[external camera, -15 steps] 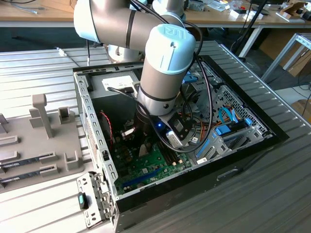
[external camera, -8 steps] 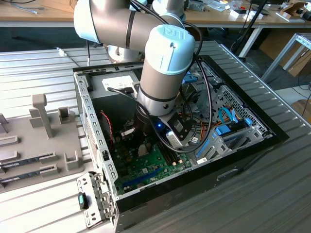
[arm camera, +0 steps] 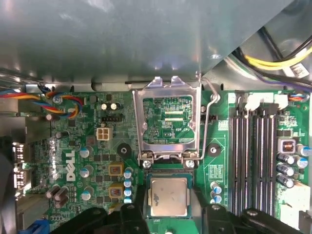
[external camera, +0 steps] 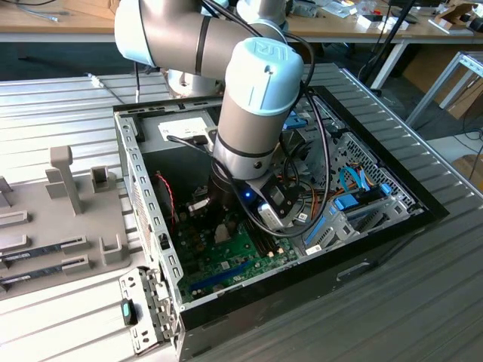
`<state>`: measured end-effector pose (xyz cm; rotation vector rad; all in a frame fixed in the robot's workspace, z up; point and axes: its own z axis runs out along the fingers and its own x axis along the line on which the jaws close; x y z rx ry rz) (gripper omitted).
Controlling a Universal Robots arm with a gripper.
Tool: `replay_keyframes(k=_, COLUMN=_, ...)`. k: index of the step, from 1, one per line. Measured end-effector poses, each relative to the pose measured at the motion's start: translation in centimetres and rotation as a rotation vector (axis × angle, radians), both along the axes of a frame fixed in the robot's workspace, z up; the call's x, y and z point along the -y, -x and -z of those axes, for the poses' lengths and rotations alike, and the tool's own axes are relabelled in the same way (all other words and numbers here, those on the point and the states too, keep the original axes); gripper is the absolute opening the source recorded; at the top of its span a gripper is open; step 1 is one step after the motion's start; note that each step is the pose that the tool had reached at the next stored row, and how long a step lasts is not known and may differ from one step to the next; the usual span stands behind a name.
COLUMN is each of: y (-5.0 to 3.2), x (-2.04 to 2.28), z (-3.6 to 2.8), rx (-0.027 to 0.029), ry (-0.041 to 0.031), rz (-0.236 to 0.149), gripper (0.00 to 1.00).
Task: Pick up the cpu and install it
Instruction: 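Place the cpu into insertion slot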
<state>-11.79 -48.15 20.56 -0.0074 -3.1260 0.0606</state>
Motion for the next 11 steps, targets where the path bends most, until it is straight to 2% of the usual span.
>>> replay_keyframes(k=7, y=0.0, x=-0.1, z=-1.63, rx=0.0016, ry=-0.0005, rz=0.0, gripper=0.49)
replay_keyframes(k=9, y=0.01, x=-0.13, z=-1.7, rx=0.0017, ry=-0.0026, rz=0.0, gripper=0.47)
replay_keyframes(k=10, y=0.01, x=-0.13, z=-1.7, rx=0.0016, ry=-0.0032, rz=0.0, gripper=0.35)
replay_keyframes(k=11, y=0.0, x=-0.13, z=-1.71, rx=0.0015, ry=-0.0041, rz=0.0, gripper=0.28)
